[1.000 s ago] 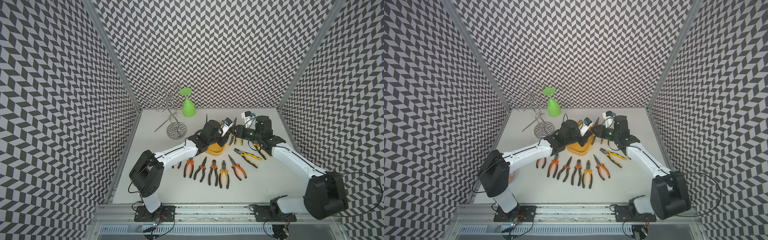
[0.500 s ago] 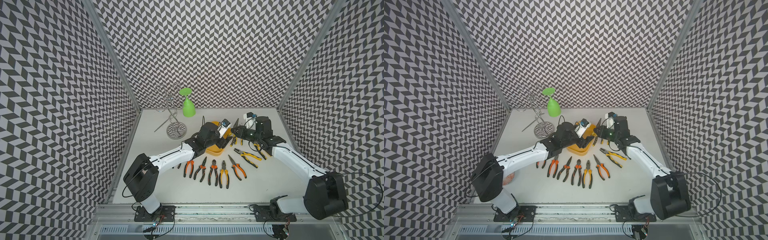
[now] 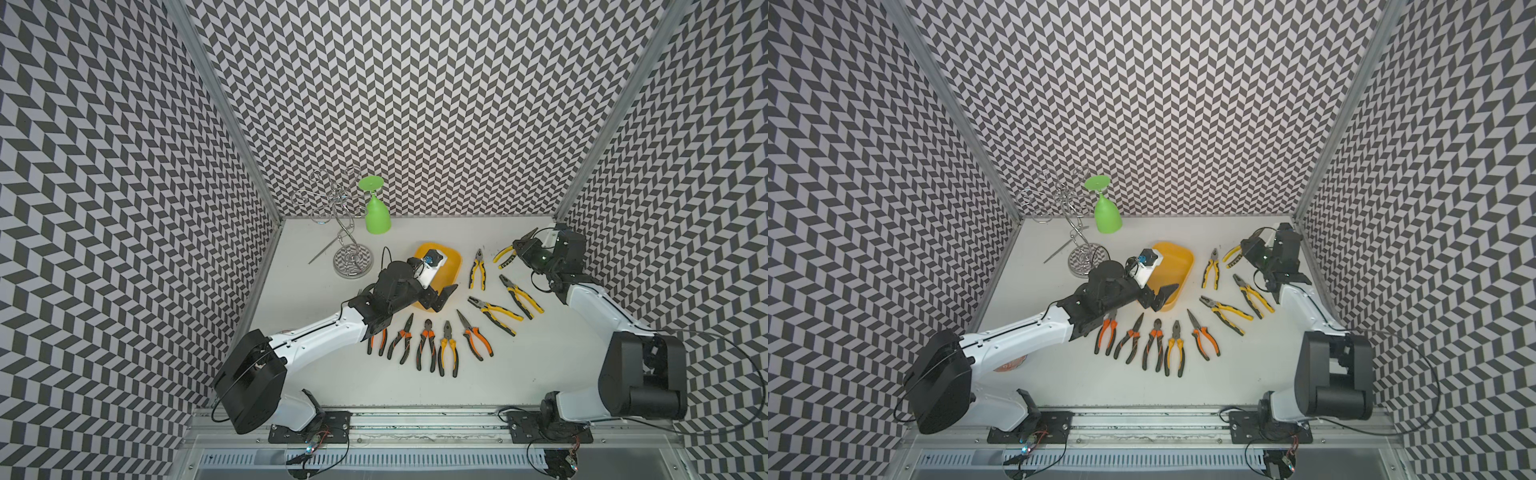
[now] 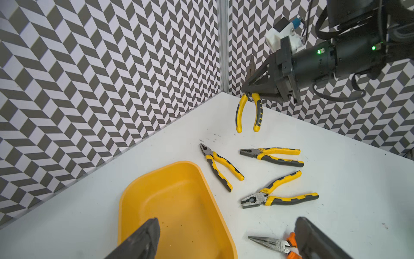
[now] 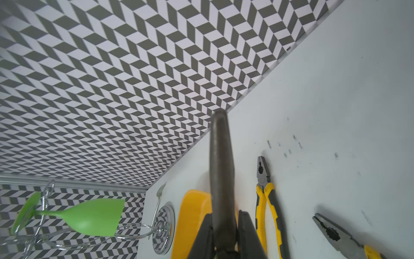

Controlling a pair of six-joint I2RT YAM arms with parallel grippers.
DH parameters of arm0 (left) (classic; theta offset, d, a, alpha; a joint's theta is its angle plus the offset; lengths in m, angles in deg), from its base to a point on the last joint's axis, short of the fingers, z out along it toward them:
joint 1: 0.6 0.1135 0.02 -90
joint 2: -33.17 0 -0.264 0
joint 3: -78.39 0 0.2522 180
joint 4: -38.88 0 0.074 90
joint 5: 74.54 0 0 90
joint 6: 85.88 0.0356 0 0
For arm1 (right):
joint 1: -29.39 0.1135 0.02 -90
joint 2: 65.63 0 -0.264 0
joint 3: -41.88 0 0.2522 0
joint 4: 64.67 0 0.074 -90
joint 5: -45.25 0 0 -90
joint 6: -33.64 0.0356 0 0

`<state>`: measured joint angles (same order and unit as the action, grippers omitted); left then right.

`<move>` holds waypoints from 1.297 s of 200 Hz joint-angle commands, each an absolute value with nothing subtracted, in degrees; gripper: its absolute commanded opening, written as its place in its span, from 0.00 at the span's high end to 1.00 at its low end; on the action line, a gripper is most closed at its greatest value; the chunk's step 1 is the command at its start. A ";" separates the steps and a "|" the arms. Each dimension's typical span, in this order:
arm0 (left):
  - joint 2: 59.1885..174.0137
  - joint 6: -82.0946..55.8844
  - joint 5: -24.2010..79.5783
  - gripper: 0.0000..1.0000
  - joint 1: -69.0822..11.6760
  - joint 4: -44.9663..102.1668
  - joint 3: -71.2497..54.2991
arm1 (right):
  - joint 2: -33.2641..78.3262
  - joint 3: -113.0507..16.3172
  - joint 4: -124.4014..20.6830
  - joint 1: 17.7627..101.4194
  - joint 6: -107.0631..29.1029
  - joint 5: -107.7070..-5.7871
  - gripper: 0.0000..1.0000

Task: Take the pliers out of the storage box
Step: Place the pliers at the center of the board.

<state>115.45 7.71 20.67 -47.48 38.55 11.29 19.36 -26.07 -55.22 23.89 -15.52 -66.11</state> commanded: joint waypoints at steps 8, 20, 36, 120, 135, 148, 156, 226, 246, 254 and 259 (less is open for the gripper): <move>113.69 9.52 21.58 0.02 -47.98 38.94 11.48 | 23.10 -34.33 -52.52 23.58 -23.91 -60.70 1.00; 113.68 9.76 21.45 0.02 -47.92 38.75 11.60 | 25.14 -38.78 -45.61 23.93 -31.14 -54.95 1.00; 113.72 9.83 21.34 0.02 -48.02 38.57 11.70 | 27.64 -44.04 -36.79 25.07 -39.98 -43.70 1.00; 112.03 10.00 22.03 0.02 -48.81 36.57 12.31 | 39.09 -48.31 -26.86 31.54 -58.07 3.48 1.00; 111.25 9.87 22.08 0.02 -49.21 36.63 13.27 | 41.06 -48.36 -25.93 32.19 -57.97 4.33 0.99; 111.05 10.85 21.75 0.02 -50.21 36.08 13.63 | 42.90 -48.00 -25.14 32.91 -58.03 5.39 0.97; 110.96 11.59 21.29 0.02 -50.94 35.76 13.78 | 44.20 -47.81 -24.51 33.30 -58.12 6.33 0.97; 108.56 14.90 19.99 0.02 -53.43 36.19 15.41 | 52.88 -45.62 -23.18 34.89 -57.49 6.74 0.95; 108.32 15.01 19.54 0.02 -53.53 36.28 15.66 | 54.13 -45.79 -23.34 34.93 -57.77 5.71 0.89; 108.31 15.01 19.31 0.02 -53.52 36.36 15.71 | 54.16 -45.88 -23.39 35.01 -57.77 4.87 0.85; 108.32 15.09 19.14 0.02 -53.60 36.37 15.75 | 54.16 -45.92 -23.35 35.08 -57.77 4.37 0.83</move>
<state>109.79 14.01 20.28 -53.20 36.54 15.07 52.82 -45.92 -22.11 34.60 -58.87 6.32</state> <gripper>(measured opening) 0.979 0.169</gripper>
